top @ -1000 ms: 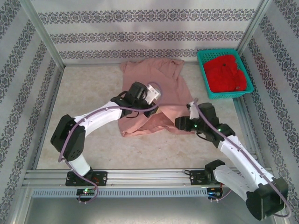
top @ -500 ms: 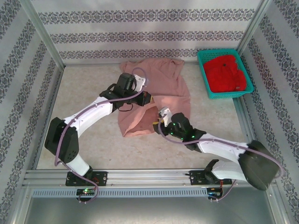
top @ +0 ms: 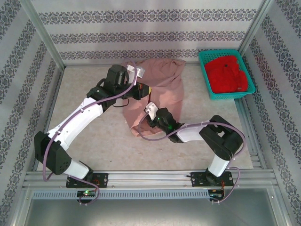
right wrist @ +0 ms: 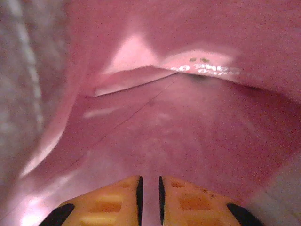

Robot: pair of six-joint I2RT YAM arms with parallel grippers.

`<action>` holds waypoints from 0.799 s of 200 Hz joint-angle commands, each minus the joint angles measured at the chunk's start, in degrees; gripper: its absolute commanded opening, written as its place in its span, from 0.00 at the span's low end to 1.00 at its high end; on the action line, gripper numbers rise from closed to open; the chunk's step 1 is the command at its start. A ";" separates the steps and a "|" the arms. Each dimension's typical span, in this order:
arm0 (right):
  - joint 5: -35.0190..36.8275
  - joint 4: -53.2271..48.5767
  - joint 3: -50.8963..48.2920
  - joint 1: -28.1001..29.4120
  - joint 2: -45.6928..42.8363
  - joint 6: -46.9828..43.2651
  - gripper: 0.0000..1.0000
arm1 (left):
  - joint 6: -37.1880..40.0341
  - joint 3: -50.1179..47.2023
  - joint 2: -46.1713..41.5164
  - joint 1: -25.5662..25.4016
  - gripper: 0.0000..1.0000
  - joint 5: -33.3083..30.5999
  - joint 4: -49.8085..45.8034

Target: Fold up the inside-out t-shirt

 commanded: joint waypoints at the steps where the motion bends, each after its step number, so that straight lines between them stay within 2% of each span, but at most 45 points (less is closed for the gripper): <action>1: 3.71 3.11 2.79 1.04 2.94 -2.00 0.19 | -0.26 2.45 -1.45 0.67 0.00 -0.72 -2.27; 23: 1.69 3.04 4.53 1.40 4.49 1.55 0.19 | 0.29 3.07 -1.28 0.67 0.00 -1.91 -3.21; 53: 7.09 3.27 3.65 -1.12 4.30 7.76 0.19 | 3.60 2.31 -2.71 0.67 0.00 -5.88 -5.02; 70: 5.52 3.51 1.85 -4.24 3.04 11.26 0.19 | 5.88 1.61 -3.54 0.76 0.00 -7.03 -5.72; 93: 2.04 4.38 0.19 -5.93 1.52 9.83 0.20 | 8.89 0.41 -4.24 0.76 0.00 -7.75 -5.38; 113: 3.86 1.51 1.52 -5.98 1.35 7.53 0.20 | 9.43 0.13 -4.69 0.69 0.00 -4.47 -3.94; 134: 7.37 -4.02 4.51 -5.62 2.15 4.42 0.20 | 6.77 0.74 -5.14 0.37 0.00 0.55 -1.66; 160: 12.53 -8.61 8.08 -4.56 4.05 -0.13 0.20 | 4.37 2.13 -6.10 -0.92 0.00 3.02 -0.85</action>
